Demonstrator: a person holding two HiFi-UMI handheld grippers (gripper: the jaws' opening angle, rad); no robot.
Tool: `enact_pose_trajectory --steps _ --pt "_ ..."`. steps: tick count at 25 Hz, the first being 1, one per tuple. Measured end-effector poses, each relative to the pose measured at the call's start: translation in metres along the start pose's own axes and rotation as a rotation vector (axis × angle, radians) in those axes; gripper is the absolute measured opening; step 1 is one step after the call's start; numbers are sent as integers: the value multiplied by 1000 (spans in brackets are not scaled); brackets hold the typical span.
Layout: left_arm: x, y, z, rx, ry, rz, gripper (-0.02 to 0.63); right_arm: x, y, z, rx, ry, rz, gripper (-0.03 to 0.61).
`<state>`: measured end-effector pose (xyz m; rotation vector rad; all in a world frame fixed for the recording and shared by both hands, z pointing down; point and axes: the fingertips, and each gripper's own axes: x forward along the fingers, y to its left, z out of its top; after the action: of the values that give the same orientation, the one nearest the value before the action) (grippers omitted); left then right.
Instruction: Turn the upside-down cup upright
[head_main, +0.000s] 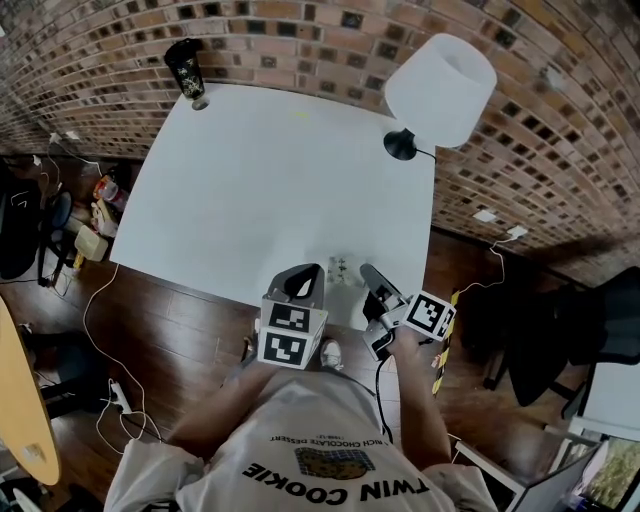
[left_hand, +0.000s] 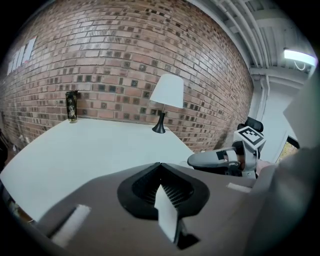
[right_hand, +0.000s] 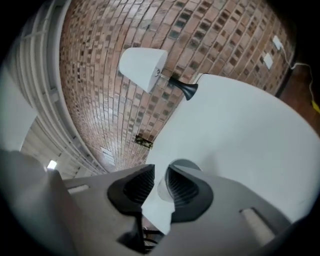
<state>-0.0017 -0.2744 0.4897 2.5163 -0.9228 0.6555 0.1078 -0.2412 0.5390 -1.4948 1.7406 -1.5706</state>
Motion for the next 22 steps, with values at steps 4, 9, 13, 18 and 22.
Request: enact_pose_trajectory --steps 4,9,13,18,22 --pt "-1 1 0 -9 -5 2 5 0 18 5 -345 67 -38 137" --pt "-4 8 -1 -29 -14 15 5 4 47 1 -898 227 -132 155" --pt "-6 17 1 -45 -24 33 5 23 55 -35 -1419 527 -137 235" --pt "-13 30 -1 -64 -32 61 5 47 39 -55 -1808 830 -168 262" --pt "-19 38 -4 -86 -35 77 5 62 22 -71 -1961 1046 -166 278"
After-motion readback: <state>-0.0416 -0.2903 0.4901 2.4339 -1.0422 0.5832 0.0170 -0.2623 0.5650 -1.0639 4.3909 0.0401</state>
